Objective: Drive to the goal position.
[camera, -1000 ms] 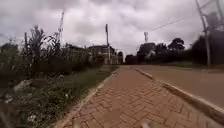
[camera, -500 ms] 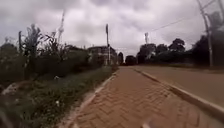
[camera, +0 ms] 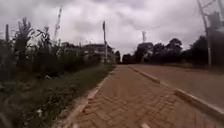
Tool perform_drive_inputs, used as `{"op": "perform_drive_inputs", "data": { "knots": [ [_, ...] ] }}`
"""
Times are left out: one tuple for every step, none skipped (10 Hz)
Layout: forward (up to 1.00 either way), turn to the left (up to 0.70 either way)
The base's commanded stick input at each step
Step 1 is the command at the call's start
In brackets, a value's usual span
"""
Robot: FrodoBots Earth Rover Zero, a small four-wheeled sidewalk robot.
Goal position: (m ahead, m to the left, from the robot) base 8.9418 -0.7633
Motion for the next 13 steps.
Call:
{"op": "perform_drive_inputs", "data": {
  "knots": [
    [0.70, 0.00],
    [0.70, 0.00],
    [0.70, -0.01],
    [0.70, -0.11],
    [0.70, -0.21],
    [0.70, -0.27],
    [0.70, -0.34],
    [0.70, -0.35],
    [0.70, -0.35],
    [0.70, -0.23],
    [0.70, -0.06],
    [0.70, 0.00],
    [0.70, 0.00]
  ]
}}
